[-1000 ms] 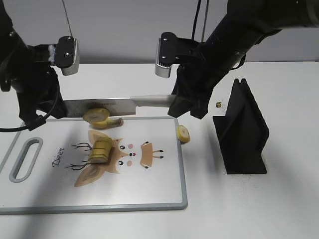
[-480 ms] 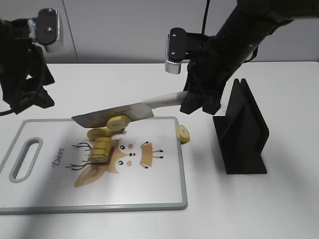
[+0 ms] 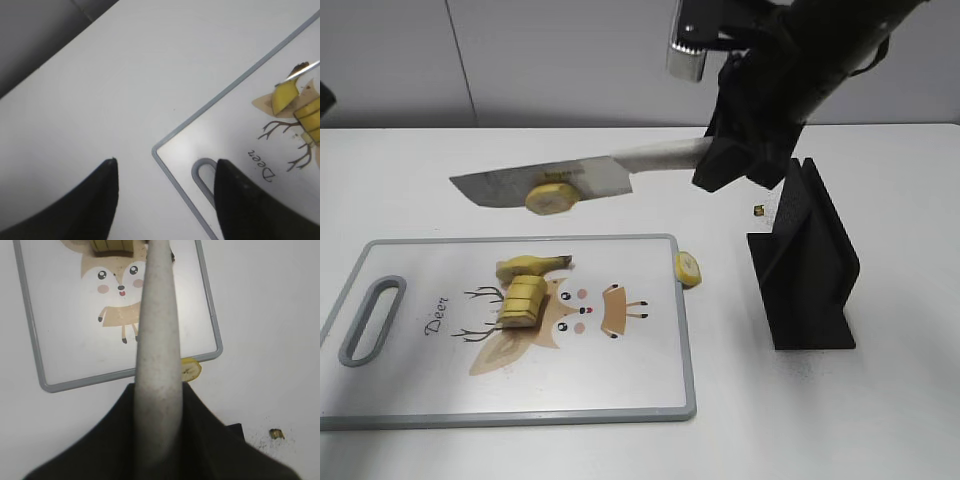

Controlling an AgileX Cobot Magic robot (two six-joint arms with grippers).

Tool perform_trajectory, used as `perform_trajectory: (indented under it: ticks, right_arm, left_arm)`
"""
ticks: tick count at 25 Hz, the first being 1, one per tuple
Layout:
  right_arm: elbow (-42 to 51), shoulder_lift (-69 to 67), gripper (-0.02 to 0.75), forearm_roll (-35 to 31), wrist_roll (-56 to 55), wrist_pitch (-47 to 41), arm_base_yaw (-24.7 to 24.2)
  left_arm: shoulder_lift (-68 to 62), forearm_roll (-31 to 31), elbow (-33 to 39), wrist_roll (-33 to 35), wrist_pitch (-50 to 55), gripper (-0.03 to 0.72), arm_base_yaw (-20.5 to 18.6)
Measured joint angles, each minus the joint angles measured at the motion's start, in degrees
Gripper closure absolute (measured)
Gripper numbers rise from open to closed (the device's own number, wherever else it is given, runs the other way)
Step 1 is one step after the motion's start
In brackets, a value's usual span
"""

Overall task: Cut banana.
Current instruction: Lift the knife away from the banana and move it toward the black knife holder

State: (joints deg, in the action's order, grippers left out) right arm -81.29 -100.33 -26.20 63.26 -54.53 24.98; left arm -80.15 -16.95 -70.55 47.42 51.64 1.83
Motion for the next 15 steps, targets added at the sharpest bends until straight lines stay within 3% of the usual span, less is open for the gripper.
perform_trajectory:
  ticks: [7, 12, 15]
  right_arm:
    - [0.0, 7.0, 0.576, 2.2, -13.8, -4.9, 0.0]
    - [0.0, 12.4, 0.576, 3.9, -28.0, -10.0, 0.0]
    - [0.8, 15.2, 0.576, 4.9, -35.7, -11.5, 0.0]
  left_arm:
    - [7.0, 2.6, 0.1, -16.8, 12.2, 0.1, -4.8]
    - [10.8, 9.6, 0.1, -26.8, 17.9, 0.119, -5.3]
    - [13.7, 11.9, 1.4, -29.5, 18.1, 0.131, -5.3]
